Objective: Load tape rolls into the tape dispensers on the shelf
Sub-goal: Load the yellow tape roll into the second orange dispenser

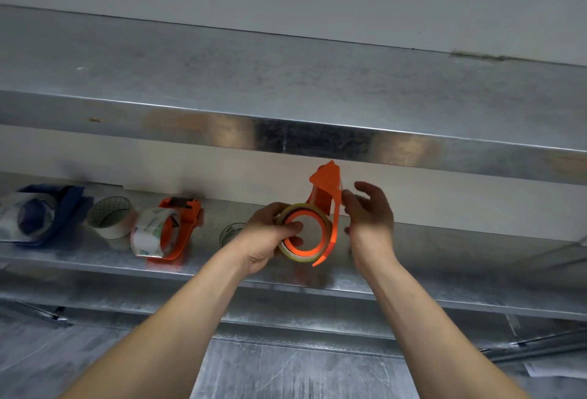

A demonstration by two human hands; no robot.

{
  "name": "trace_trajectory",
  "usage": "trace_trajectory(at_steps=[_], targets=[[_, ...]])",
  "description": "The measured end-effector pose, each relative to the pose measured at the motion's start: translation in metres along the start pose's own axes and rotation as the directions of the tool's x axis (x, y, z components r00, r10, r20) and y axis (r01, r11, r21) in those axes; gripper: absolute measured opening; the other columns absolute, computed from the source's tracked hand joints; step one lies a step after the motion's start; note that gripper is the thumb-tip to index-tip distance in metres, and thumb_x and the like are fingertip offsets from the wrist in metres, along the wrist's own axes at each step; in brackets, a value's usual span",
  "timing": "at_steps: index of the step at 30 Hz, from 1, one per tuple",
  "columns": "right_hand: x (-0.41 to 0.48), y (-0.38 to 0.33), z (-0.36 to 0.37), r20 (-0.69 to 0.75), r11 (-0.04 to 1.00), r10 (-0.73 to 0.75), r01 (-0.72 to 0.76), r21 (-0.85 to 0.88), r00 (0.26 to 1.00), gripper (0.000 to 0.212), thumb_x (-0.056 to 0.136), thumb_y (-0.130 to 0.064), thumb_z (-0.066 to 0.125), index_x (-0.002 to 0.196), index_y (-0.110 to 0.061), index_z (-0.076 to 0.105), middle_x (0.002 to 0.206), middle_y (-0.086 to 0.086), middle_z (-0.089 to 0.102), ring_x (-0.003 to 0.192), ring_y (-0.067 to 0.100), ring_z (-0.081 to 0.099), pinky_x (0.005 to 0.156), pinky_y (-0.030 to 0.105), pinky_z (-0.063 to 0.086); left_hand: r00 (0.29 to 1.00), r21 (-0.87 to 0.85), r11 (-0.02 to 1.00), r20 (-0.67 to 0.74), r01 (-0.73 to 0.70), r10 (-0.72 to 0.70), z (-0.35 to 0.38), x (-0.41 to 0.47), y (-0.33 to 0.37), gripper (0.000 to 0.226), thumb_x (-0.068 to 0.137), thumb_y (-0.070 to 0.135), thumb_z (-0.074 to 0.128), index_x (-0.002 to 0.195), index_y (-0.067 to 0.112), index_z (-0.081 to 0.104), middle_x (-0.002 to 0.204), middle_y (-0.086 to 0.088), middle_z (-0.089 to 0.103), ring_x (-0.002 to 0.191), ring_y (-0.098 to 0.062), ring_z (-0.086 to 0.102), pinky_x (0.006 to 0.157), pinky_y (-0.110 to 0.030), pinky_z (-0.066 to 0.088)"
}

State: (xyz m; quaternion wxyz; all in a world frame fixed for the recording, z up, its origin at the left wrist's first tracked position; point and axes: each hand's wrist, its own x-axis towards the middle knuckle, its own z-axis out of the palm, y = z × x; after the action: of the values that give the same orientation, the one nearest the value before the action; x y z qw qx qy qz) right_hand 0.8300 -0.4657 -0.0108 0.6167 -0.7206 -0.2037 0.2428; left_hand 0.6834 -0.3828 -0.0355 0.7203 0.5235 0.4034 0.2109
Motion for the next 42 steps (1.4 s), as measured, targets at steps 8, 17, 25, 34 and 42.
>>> trace_trajectory(at_steps=[8,17,25,34,42], targets=[[-0.009,-0.005,0.001,0.180,0.981,-0.185,0.170,0.093,0.966,0.019,0.082,-0.027,0.055,0.082,-0.027,0.074,0.080,0.001,0.073,0.076,0.020,0.065,0.071,0.034,0.053,0.997,0.021,0.999,-0.072,-0.035,0.036,0.001,-0.006,0.006,0.037,0.078,0.001,0.077,0.110,0.005,0.058,0.095,-0.019,0.070,0.076,-0.031,0.071,0.067,-0.040,0.060],[0.002,0.012,0.012,0.080,1.000,-0.022,0.021,0.007,0.997,0.043,0.076,0.005,0.070,0.098,-0.029,0.056,0.094,-0.009,0.067,0.087,0.012,0.067,0.075,0.029,0.054,0.997,-0.083,0.996,0.074,0.039,-0.033,-0.003,-0.011,0.013,0.052,0.061,0.002,0.075,0.111,0.007,0.059,0.106,-0.021,0.067,0.098,-0.039,0.067,0.085,-0.055,0.056],[0.008,0.058,0.023,0.167,0.858,0.382,-0.416,0.302,0.909,0.041,0.076,0.017,0.046,0.109,0.002,0.066,0.102,0.028,0.072,0.094,0.048,0.069,0.086,0.061,0.056,0.991,0.083,0.992,0.095,0.090,-0.098,-0.014,-0.007,0.003,0.041,0.075,-0.016,0.063,0.109,0.006,0.062,0.088,-0.010,0.069,0.083,-0.027,0.067,0.082,-0.047,0.055],[0.017,0.080,0.034,0.229,0.835,0.468,-0.512,0.201,0.854,0.042,0.078,0.017,0.041,0.108,0.004,0.069,0.099,0.029,0.073,0.090,0.045,0.071,0.081,0.059,0.058,0.995,0.121,0.988,-0.026,0.096,-0.093,-0.012,0.003,-0.008,0.038,0.074,-0.016,0.070,0.104,0.006,0.064,0.083,-0.008,0.070,0.076,-0.022,0.070,0.072,-0.038,0.060],[0.027,0.102,0.045,0.172,0.878,0.477,-0.476,-0.051,0.862,0.030,0.088,0.004,0.046,0.103,-0.008,0.069,0.096,0.020,0.075,0.086,0.039,0.073,0.081,0.057,0.059,0.982,0.170,0.968,-0.070,0.186,-0.177,-0.012,0.016,-0.018,0.037,0.076,-0.010,0.074,0.108,0.008,0.064,0.087,-0.005,0.071,0.085,-0.023,0.070,0.073,-0.034,0.060]])
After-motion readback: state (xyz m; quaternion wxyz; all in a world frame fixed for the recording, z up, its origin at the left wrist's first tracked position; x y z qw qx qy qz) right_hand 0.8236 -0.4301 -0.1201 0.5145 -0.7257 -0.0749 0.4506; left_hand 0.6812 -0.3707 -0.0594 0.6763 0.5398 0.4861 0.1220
